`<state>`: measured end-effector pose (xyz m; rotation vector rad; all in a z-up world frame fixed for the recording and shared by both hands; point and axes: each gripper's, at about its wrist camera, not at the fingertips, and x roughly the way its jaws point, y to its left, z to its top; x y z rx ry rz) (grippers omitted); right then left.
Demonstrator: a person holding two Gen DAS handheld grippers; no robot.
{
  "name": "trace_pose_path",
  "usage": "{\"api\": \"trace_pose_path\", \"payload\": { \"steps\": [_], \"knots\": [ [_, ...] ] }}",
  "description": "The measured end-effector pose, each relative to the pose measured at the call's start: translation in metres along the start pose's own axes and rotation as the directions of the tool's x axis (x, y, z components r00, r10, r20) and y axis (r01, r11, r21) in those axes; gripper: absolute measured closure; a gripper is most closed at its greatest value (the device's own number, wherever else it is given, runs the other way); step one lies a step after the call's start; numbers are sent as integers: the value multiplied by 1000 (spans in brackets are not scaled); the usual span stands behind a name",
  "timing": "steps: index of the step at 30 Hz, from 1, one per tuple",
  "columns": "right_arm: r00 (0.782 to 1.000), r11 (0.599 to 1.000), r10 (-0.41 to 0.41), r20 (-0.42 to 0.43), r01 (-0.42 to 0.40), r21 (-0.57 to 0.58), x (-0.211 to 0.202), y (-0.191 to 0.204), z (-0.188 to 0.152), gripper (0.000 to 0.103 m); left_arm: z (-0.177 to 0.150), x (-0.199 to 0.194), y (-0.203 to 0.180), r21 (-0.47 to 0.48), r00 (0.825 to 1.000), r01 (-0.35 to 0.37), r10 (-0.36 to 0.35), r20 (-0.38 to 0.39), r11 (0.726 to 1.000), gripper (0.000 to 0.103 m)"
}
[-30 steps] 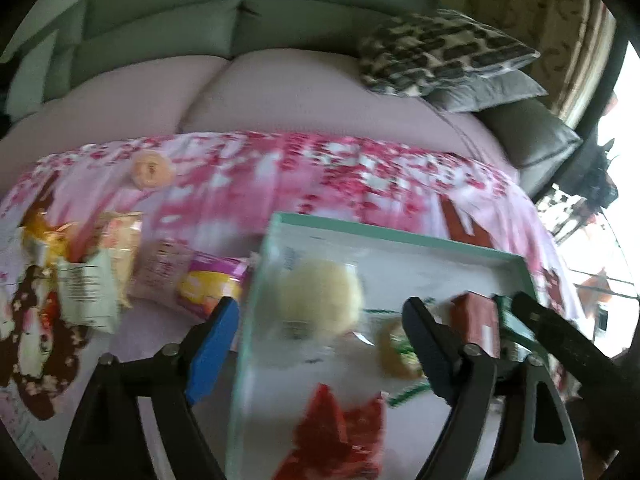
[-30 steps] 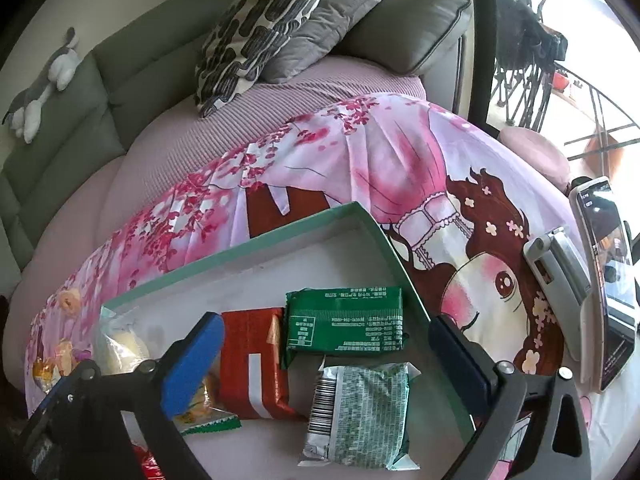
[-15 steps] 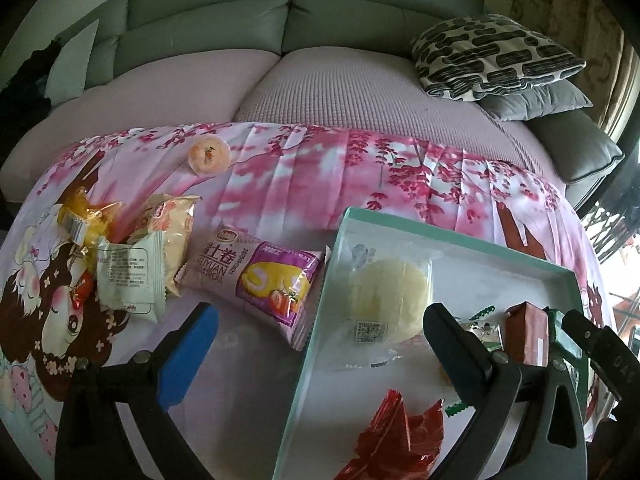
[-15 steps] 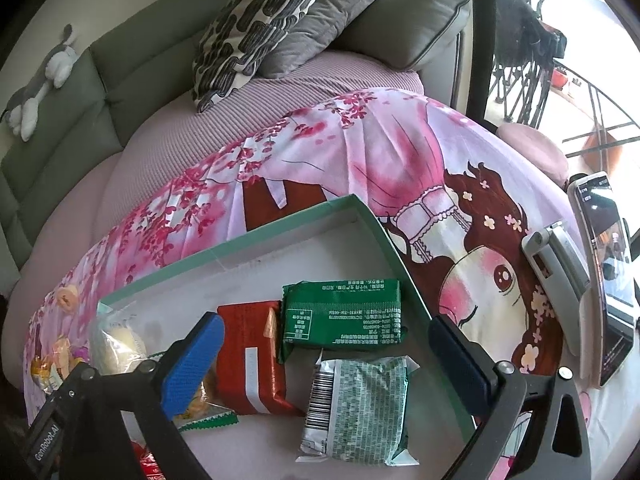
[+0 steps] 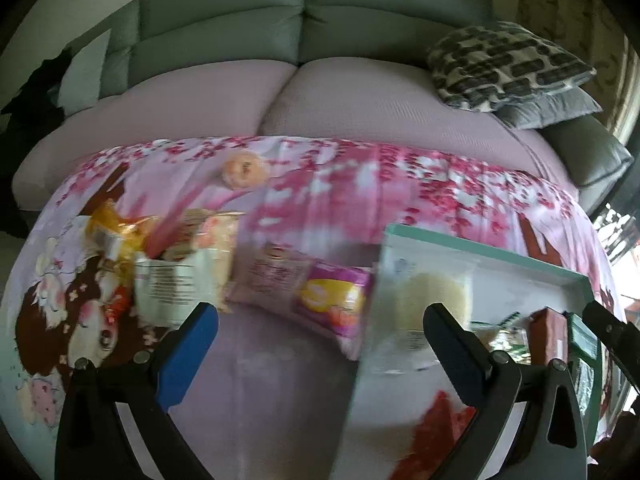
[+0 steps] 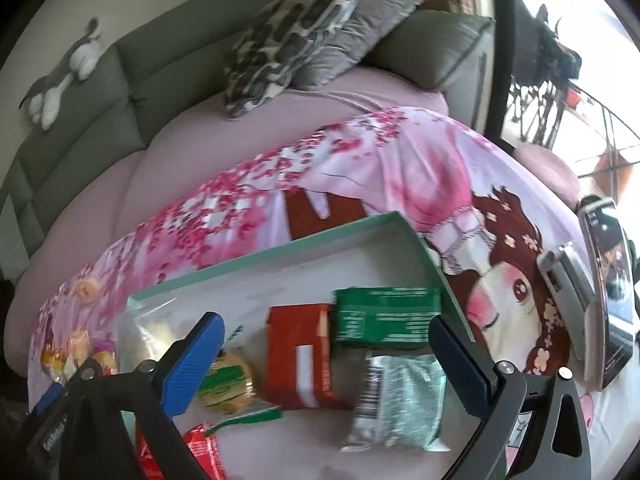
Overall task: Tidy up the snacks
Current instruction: 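Withdraw both tools from the tray back toward the snack pile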
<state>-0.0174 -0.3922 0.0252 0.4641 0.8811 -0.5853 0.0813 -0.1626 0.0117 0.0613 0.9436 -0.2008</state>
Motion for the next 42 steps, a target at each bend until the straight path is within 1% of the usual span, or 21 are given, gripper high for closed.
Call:
{"api": "trace_pose_path", "payload": {
  "steps": [4,7,11,15,19,21,25,27,29,31,33,35,37,39,42],
  "knots": [
    [999,999,39,3,-39,-35,-2,20,-4,0,3,-2,28,-49,999,-47,46,-4,998,1],
    [996,995,86,1,-86,-52,-4,35,-8,0,3,-5,51,-89,996,-85,85,-3,992,1],
    [988,986,156,-6,-156,-59,-3,53,-15,0,4,-9,83,-143,990,-142,144,3,979,1],
    [982,980,191,-7,-191,-62,-1,69,-21,0,4,-15,114,-188,979,-199,204,3,962,1],
    [976,973,218,3,-217,-73,1,84,-26,0,0,-16,135,-231,977,-207,212,-7,951,1],
    [973,970,232,1,-231,-74,2,92,-29,0,-1,-18,143,-249,978,-201,208,-1,947,1],
    [964,961,265,-13,-265,-83,3,107,-35,0,-3,-25,157,-282,980,-163,188,62,945,1],
    [960,955,278,-22,-279,-98,4,117,-39,0,-3,-27,164,-303,983,-132,164,82,944,1],
    [951,945,305,-43,-308,-105,6,125,-42,0,-3,-27,171,-324,987,-100,136,90,941,1],
    [942,937,328,-70,-334,-102,9,132,-46,0,-3,-25,179,-349,990,-78,113,81,934,1],
    [938,932,335,-87,-344,-116,10,141,-49,0,-3,-24,186,-367,992,-56,92,82,928,1],
    [941,930,332,-70,-339,-145,7,151,-52,0,-3,-23,192,-373,995,-31,65,77,927,1],
    [939,925,339,-55,-343,-163,5,157,-54,0,-2,-20,194,-358,997,-11,38,67,934,1],
    [935,916,352,-45,-354,-188,2,168,-56,0,-1,-20,197,-349,996,2,30,87,937,1],
    [934,906,355,-33,-353,-236,0,183,-61,0,2,-22,202,-354,993,28,15,117,935,1]
  ]
}}
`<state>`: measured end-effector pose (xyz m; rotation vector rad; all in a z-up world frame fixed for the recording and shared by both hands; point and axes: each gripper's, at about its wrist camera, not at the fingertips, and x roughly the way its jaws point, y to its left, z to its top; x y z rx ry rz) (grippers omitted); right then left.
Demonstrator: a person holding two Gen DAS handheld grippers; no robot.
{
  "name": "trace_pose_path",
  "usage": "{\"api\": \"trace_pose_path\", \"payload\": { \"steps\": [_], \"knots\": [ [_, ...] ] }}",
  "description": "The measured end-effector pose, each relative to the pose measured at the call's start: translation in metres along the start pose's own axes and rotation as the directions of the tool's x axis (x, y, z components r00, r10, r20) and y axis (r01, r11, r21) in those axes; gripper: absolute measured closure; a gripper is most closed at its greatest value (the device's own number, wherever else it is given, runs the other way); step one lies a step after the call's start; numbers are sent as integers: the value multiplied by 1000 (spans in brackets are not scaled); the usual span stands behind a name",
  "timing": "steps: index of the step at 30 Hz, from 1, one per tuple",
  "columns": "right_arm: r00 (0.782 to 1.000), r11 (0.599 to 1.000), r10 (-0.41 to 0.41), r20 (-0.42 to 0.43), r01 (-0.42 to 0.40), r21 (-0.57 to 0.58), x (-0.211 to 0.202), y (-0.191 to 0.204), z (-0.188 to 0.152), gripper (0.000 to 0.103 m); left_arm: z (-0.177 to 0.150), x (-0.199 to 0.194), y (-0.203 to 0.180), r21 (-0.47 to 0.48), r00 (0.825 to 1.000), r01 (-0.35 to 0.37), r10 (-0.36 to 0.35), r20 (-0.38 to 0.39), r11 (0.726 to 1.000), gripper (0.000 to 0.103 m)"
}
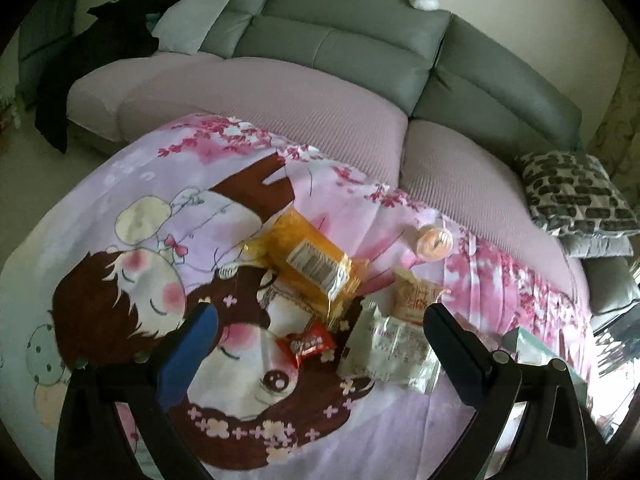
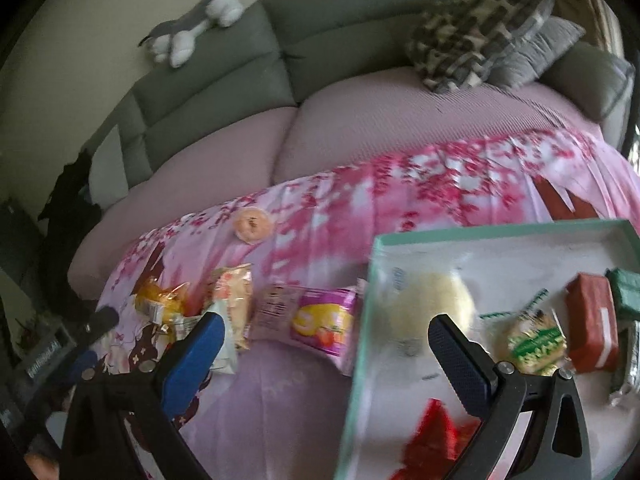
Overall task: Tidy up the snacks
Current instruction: 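Withdraw both tools from the tray back toward the snack pile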
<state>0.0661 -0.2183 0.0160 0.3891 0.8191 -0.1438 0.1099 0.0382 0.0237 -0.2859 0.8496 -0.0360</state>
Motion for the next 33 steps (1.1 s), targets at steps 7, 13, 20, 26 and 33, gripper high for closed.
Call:
{"api": "trace_pose_path", "payload": {
  "steps": [7,13,20,26,33],
  "knots": [
    [999,997,8,-34,-10,-77,17,32,-6,0,10,4,8,-1,1000,-7,7,24,1000,1],
    [998,995,11,-60,-17,-102,30,45,-6,0,12,13,20,-45,1000,12,-13,-13,999,1],
    [995,988,20,-103,-36,-149,44,63,-9,0,13,18,24,-28,999,-38,38,-1,999,1],
    [992,981,30,-123,-53,-188,57,86,-14,0,16,22,38,-46,993,-114,114,-8,992,1],
    [988,970,18,-154,-54,-236,72,106,-25,0,13,35,61,-120,989,-139,131,-73,983,1]
  ]
}}
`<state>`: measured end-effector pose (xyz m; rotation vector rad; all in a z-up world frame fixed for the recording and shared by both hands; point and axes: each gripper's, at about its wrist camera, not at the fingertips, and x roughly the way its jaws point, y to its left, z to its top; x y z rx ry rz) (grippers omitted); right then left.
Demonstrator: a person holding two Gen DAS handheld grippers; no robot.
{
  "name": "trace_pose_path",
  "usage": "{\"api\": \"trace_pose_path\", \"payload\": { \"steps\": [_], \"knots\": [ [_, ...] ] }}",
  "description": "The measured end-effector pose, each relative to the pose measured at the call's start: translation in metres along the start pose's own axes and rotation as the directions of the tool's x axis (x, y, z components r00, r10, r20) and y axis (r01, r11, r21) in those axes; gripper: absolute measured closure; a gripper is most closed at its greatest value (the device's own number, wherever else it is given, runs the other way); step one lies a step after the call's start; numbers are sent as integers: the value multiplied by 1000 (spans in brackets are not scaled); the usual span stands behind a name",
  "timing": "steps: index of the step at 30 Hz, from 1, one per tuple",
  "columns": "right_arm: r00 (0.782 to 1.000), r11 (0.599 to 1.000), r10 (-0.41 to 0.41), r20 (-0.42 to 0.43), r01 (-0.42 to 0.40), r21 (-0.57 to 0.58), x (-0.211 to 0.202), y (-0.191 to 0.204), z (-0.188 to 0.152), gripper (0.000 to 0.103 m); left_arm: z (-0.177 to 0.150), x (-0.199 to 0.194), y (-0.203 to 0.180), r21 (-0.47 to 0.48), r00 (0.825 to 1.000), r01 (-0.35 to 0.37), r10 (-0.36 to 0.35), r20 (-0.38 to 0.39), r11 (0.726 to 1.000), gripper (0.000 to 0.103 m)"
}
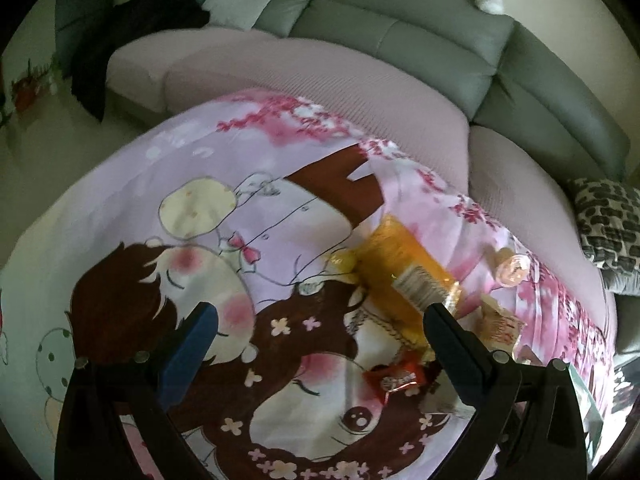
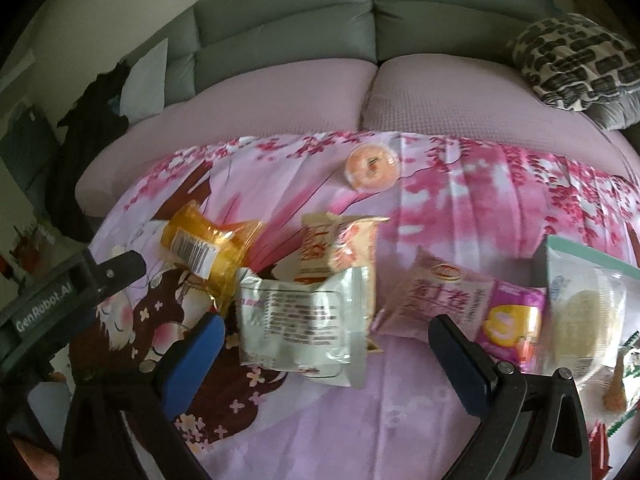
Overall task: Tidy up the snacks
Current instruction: 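Withdraw both tools from the tray back toward the snack pile, then grasp the white pouch with the right tool while the left tool grasps the small red candy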
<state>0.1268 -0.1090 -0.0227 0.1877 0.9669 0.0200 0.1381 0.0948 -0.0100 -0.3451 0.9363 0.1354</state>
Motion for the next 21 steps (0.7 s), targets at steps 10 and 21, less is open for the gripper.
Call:
{"api": "trace_pose_path", "payload": {
  "steps": [10,21],
  "knots": [
    [999,999,-32,-33,30,-44,22,17,-4,0,-8,19,1,25,995,-28,31,-100,999,1],
    [996,996,-71,-52,68,-50,36,19,-7,7,-15,30,9,18,984,-87,89,-157,996,1]
  ]
}}
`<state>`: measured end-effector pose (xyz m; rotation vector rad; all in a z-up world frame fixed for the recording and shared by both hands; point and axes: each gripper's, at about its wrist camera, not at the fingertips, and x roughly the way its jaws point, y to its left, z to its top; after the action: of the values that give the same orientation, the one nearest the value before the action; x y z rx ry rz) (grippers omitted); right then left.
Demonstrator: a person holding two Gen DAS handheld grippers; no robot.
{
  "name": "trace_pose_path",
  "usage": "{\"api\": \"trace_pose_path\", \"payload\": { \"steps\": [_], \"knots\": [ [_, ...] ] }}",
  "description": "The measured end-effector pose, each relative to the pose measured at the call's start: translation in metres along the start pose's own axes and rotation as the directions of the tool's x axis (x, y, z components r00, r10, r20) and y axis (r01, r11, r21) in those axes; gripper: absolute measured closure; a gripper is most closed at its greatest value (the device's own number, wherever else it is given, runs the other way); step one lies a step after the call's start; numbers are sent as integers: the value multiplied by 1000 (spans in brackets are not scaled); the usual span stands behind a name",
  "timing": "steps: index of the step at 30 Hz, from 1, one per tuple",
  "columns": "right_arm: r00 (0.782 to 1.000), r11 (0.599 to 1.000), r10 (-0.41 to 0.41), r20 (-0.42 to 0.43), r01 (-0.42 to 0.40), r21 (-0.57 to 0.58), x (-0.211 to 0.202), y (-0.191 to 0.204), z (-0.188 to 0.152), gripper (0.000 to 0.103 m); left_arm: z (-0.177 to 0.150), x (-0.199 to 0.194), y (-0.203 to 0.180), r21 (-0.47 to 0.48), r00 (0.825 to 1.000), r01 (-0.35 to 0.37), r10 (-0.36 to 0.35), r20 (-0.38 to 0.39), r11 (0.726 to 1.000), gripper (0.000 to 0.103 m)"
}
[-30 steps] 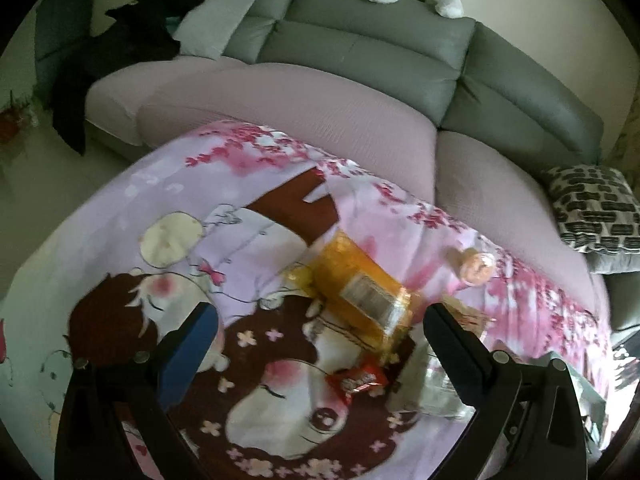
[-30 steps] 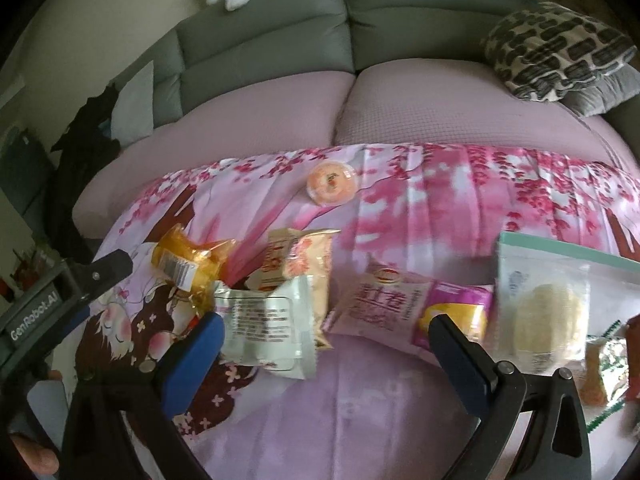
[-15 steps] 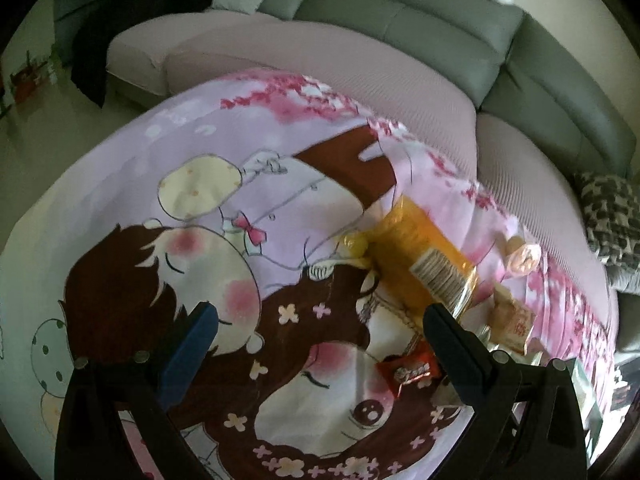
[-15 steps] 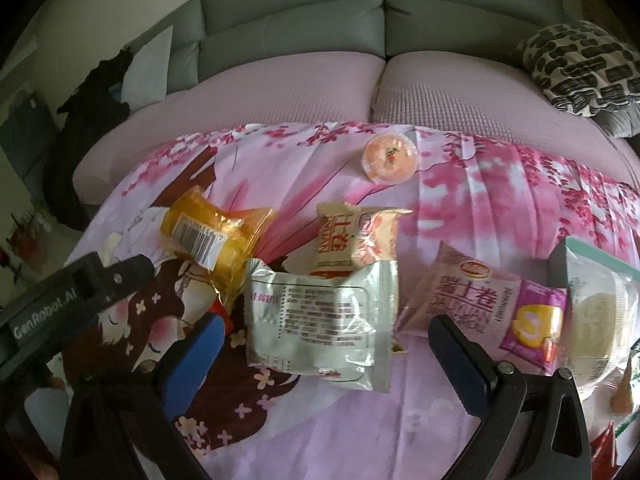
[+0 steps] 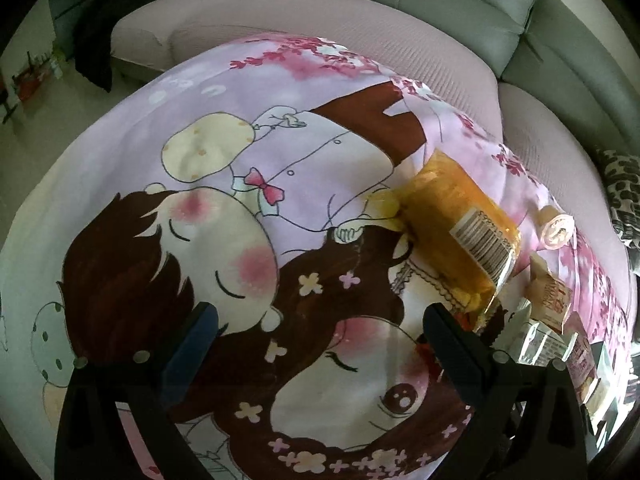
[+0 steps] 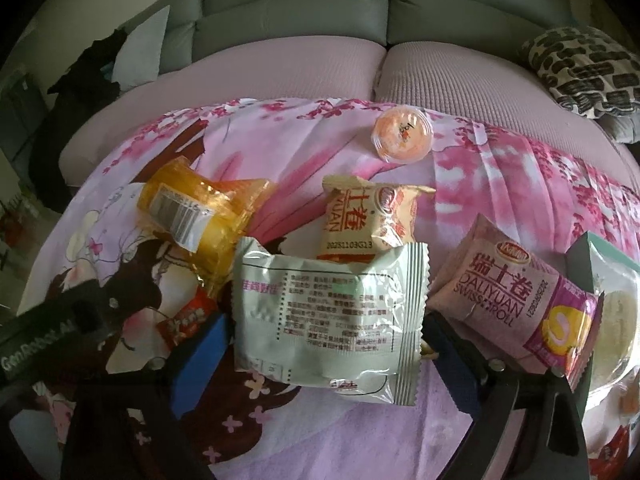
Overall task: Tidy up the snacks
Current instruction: 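Grasp the white pouch with the right tool while the left tool grasps the small red candy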
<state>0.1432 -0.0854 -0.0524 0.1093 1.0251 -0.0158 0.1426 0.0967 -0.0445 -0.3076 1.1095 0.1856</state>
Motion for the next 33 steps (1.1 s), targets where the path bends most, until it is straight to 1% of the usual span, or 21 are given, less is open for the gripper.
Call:
{"api": "trace_pose_path", "payload": {
  "steps": [2,3,5,6,8,12,13,14,16,20,24,30,32,33],
  "knots": [
    [1000,1000,-6,2,6,3,-2,0,0,15,0,0,0,-6,1000,3,-3,-4,1000,1],
    [1000,1000,-6,4,6,5,-4,-1,0,17,0,0,0,-11,1000,11,-11,-8,1000,1],
    [1000,1000,4,4,-4,17,-6,-4,0,28,-1,0,-1,-13,1000,26,-26,-12,1000,1],
    [1000,1000,6,2,-6,22,-8,-6,0,30,-1,0,-2,-7,1000,26,-26,-14,1000,1],
    [1000,999,12,1,-13,30,-10,-8,0,37,-2,-2,-5,2,999,29,-29,-14,1000,1],
    [999,998,40,-8,-39,44,-14,-11,-1,43,-2,-4,-11,14,998,55,-55,-22,998,1],
    [999,998,42,-8,-42,44,-15,-12,-1,51,-3,-4,-13,18,997,66,-66,-27,998,1],
    [999,998,45,-7,-44,47,-18,-12,-2,54,-3,-4,-15,22,997,76,-76,-33,997,1],
    [998,997,56,-12,-56,49,-21,-13,-3,55,-5,-4,-18,30,995,93,-92,-41,995,1],
    [997,995,79,-11,-78,68,-28,-17,-7,62,-6,-6,-22,33,993,110,-109,-46,993,1],
    [996,993,90,-6,-89,74,-36,-22,-8,65,-7,-11,-22,32,992,121,-119,-39,992,2],
    [993,989,115,-7,-114,93,-47,-30,-13,76,-8,-15,-23,34,990,137,-136,-40,990,3],
    [993,988,115,-4,-114,101,-51,-34,-15,77,-9,-15,-25,40,989,142,-141,-42,989,4],
    [993,987,117,-3,-116,108,-53,-36,-15,77,-9,-15,-27,45,989,146,-144,-44,988,6]
  ]
}}
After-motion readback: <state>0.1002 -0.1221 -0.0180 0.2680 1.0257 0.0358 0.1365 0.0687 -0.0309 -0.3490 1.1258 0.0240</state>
